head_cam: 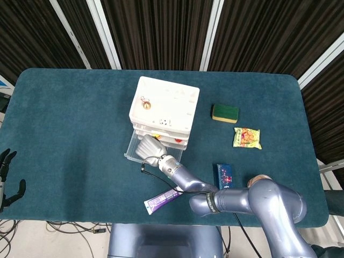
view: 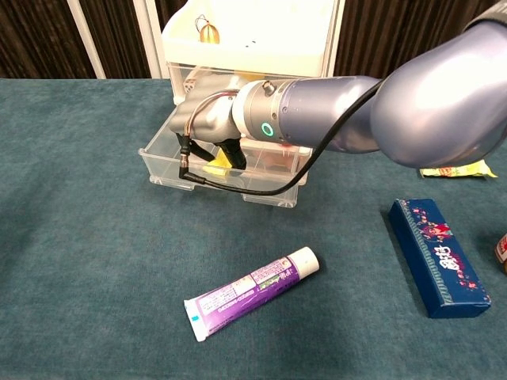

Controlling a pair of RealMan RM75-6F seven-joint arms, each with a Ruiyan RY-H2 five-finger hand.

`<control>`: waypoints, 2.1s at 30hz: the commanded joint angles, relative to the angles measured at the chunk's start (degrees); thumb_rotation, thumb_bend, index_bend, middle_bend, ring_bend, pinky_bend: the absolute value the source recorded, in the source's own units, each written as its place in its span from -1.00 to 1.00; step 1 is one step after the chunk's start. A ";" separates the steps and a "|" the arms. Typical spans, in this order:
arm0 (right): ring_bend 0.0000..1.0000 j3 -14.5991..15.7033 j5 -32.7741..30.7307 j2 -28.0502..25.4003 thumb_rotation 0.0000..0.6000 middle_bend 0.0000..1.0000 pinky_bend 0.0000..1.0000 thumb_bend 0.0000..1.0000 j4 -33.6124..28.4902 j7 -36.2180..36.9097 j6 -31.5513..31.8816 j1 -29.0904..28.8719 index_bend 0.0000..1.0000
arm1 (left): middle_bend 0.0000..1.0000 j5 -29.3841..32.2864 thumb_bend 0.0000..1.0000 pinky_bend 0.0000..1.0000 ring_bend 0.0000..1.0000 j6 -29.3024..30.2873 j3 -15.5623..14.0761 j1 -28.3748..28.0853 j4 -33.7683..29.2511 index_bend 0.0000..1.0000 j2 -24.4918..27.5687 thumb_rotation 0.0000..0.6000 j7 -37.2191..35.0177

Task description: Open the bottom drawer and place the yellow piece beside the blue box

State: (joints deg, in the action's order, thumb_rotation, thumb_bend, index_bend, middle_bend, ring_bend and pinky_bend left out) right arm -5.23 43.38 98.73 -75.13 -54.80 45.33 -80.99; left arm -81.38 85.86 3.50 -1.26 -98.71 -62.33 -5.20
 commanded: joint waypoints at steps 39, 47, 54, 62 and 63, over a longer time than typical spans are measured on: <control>1.00 6.62 14.07 -32.69 1.00 1.00 1.00 -0.47 -32.69 11.16 11.56 18.59 0.27 | -0.99 0.33 -0.04 -0.65 -1.00 0.38 0.18 0.12 -0.13 -0.86 -0.26 1.00 0.86; 1.00 8.74 11.41 -27.63 1.00 1.00 1.00 -0.47 -23.72 12.48 8.44 21.45 0.27 | -0.99 0.35 -0.04 -0.63 -1.00 0.15 0.14 0.04 -0.13 -0.86 -0.25 1.00 0.83; 1.00 8.68 8.80 -22.27 1.00 1.00 1.00 -0.47 -14.97 12.99 5.84 22.49 0.27 | -0.99 0.19 -0.04 -0.62 -1.00 -0.01 0.02 -0.02 -0.09 -0.86 -0.24 1.00 0.90; 1.00 7.61 5.55 -18.11 1.00 1.00 1.00 -0.47 -6.92 13.12 2.74 22.65 0.27 | -0.99 0.44 -0.04 -0.60 -1.00 -0.20 0.09 -0.06 -0.01 -0.86 -0.18 1.00 0.67; 1.00 7.54 5.24 -17.69 1.00 1.00 1.00 -0.47 -6.28 13.22 2.37 22.71 0.27 | -0.99 0.43 -0.04 -0.60 -1.00 -0.22 0.09 -0.08 -0.01 -0.86 -0.19 1.00 0.66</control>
State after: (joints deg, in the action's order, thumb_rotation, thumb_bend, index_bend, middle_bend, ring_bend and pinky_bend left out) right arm 2.55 49.28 80.29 -82.28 -41.69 48.41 -58.39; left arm -80.96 85.65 3.59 -1.33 -98.71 -62.52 -4.54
